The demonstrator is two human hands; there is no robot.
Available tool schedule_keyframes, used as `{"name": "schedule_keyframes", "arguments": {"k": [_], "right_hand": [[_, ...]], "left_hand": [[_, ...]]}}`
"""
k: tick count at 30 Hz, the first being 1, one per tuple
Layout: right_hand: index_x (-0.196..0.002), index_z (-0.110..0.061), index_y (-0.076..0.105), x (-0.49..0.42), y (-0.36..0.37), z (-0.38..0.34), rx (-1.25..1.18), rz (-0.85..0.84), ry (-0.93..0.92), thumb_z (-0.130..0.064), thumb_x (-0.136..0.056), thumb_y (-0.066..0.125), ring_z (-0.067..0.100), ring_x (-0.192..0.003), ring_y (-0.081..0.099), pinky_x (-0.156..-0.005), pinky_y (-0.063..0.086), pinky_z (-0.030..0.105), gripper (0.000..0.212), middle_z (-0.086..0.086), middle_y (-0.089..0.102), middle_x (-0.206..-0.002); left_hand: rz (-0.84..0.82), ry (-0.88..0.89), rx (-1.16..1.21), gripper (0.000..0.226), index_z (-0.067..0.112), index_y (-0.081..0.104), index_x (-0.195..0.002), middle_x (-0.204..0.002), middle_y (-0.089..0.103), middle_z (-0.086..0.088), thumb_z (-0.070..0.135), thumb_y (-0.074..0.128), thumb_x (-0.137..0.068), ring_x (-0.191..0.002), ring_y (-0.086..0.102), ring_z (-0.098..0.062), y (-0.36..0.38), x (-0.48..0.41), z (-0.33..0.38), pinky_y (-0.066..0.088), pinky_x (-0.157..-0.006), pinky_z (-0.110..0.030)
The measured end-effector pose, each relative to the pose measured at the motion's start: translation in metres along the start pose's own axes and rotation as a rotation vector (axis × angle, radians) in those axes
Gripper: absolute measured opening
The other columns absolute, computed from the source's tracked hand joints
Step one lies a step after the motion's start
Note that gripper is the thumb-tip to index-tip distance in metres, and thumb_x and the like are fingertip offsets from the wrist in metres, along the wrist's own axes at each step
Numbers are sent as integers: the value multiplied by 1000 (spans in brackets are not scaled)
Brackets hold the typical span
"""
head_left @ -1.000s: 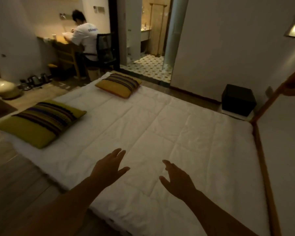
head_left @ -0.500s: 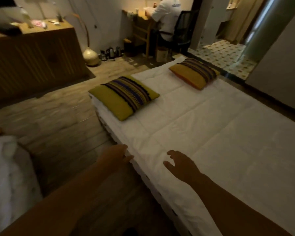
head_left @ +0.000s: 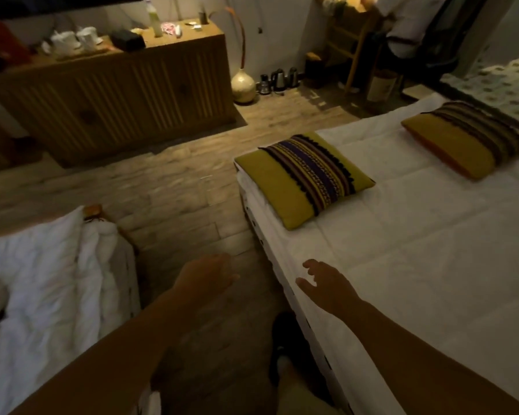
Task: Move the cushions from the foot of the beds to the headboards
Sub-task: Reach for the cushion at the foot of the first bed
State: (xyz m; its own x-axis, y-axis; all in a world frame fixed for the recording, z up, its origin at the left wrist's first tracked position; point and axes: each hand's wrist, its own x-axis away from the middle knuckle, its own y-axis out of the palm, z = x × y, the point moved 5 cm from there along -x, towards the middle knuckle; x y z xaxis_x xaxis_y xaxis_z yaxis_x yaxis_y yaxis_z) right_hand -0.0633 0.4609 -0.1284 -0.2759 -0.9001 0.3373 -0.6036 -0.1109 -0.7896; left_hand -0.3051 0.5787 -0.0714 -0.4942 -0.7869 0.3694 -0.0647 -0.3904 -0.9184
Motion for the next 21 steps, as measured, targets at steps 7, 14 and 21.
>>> {"name": "schedule_keyframes", "arguments": {"k": [7, 14, 21], "right_hand": [[-149, -20, 38, -139, -24, -19, -126, -43, 1, -53, -95, 53, 21, -129, 51, -109, 41, 37, 65, 3, 50, -145], [-156, -18, 24, -267, -40, -51, 76, -133, -81, -59, -97, 43, 24, -144, 36, -115, 30, 37, 74, 5, 34, -159], [-146, -16, 39, -345, -47, -89, -92, -59, 25, -56, -94, 52, 28, -127, 51, -103, 40, 38, 66, 9, 51, -142]], "left_hand": [[-12, -95, 56, 57, 27, 41, -145, -144, 53, -5, 50, 53, -94, -127, 54, -25, -59, -112, -24, 47, -98, -37], [39, -140, 117, 64, 25, 33, -152, -156, 39, -5, 46, 54, -95, -141, 41, -27, -118, -209, -69, 38, -113, -43], [10, -81, 72, 65, 22, 31, -153, -158, 37, -4, 49, 50, -96, -142, 40, -24, -134, -289, -121, 36, -115, -40]]}}
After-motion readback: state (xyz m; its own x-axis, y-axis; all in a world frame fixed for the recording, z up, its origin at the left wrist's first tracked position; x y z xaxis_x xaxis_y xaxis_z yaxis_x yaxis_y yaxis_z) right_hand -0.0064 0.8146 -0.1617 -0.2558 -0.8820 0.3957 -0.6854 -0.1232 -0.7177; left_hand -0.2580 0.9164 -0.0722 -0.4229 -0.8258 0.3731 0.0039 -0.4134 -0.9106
